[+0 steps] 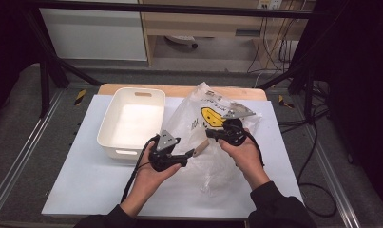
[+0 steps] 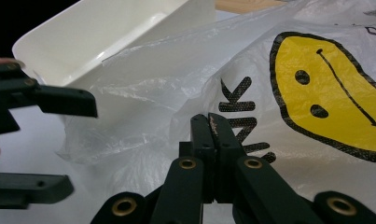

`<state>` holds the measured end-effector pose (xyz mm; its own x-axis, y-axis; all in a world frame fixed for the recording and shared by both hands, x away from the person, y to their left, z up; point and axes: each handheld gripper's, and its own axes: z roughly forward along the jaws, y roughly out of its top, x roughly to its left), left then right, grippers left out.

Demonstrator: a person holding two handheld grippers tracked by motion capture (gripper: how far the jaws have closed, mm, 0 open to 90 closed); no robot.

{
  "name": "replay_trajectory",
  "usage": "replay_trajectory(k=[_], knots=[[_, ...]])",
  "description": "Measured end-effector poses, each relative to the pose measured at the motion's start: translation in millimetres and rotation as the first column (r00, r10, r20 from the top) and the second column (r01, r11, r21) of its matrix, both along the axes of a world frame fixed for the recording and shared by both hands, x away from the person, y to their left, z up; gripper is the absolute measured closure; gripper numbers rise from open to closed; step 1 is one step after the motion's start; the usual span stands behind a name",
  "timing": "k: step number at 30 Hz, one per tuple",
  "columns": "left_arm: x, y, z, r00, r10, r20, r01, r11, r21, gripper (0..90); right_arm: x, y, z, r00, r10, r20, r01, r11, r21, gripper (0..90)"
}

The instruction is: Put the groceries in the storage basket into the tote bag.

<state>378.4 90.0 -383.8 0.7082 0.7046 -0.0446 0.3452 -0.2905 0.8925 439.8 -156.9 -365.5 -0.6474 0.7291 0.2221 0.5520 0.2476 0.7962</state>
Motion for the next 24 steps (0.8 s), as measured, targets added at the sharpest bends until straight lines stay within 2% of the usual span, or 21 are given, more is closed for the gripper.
replay_trajectory(k=[2, 9, 12, 19, 24], knots=[[-2.2, 4.2, 3.1, 0.9999, 0.008, -0.005, -0.009, 0.9998, -0.016, 28.5, -1.7, -0.5, -3.6, 1.0000, -0.001, -0.002, 0.001, 1.000, 0.009, 90.0], [-8.5, 18.6, 16.5, 0.9986, 0.053, 0.002, -0.053, 0.9982, -0.030, 18.3, -9.1, -0.8, -16.2, 1.0000, -0.002, 0.001, 0.002, 1.000, 0.010, 90.0], [-11.6, 28.1, 20.7, 0.9984, 0.057, 0.001, -0.057, 0.9980, -0.025, 13.4, -14.6, -0.1, -20.2, 1.0000, 0.003, 0.002, -0.003, 1.000, -0.015, 90.0], [-9.6, 49.6, 27.8, 0.9948, 0.101, 0.014, -0.100, 0.9926, -0.069, 12.2, -19.6, -4.0, -32.9, 1.0000, -0.005, 0.001, 0.005, 0.999, -0.038, 90.0], [-7.1, 61.8, 31.5, 0.9911, 0.131, 0.023, -0.129, 0.9894, -0.066, 12.1, -19.1, -3.7, -42.6, 0.9998, -0.012, -0.019, 0.011, 0.999, -0.047, 90.0]])
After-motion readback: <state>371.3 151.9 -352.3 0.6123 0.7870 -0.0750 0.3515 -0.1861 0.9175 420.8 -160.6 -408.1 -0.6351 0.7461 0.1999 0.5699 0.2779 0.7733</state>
